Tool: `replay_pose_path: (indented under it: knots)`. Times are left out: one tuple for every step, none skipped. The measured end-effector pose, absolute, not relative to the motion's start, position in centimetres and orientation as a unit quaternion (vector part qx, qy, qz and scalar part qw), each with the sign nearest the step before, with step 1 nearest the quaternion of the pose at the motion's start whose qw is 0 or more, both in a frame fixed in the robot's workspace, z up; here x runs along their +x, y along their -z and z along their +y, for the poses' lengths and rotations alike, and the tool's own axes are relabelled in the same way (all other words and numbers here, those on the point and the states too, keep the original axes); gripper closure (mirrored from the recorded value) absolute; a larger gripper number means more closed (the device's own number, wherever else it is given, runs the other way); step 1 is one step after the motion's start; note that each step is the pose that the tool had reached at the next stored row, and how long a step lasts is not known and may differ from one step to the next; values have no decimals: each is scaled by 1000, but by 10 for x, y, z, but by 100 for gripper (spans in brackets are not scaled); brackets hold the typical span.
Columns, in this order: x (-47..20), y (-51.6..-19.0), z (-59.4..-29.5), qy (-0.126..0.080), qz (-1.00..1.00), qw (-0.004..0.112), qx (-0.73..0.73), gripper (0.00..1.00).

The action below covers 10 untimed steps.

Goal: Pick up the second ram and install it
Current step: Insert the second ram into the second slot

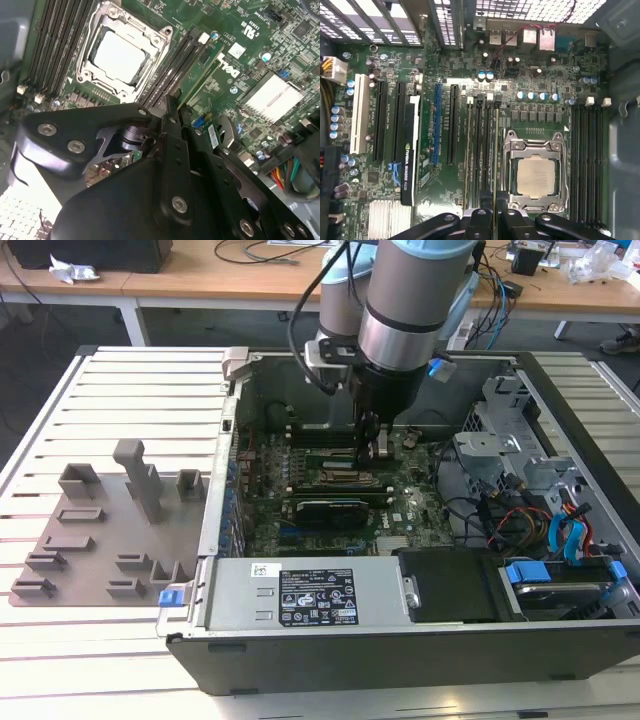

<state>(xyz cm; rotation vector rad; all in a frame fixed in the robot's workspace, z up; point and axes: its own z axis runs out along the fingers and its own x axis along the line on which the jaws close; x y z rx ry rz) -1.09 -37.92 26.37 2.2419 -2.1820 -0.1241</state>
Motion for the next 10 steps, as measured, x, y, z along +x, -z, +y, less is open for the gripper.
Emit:
replay_pose_path:
  knots:
    - [-13,-262,-379,40,-697,5,716,86]
    - [-15,-260,-379,40,-697,5,716,86]
    - [-17,-255,-379,40,-697,5,716,86]
    - [-18,-251,-379,40,-697,5,716,86]
    - [-19,-249,-379,40,-697,5,716,86]
    - [-20,-247,-379,40,-697,5,716,86]
    - [-21,-243,-379,40,-697,5,716,86]
    - [-21,-240,-379,40,-697,5,716,86]
    - [-22,-236,-379,40,-697,5,716,86]
    - [-22,-235,-380,40,-697,5,716,86]
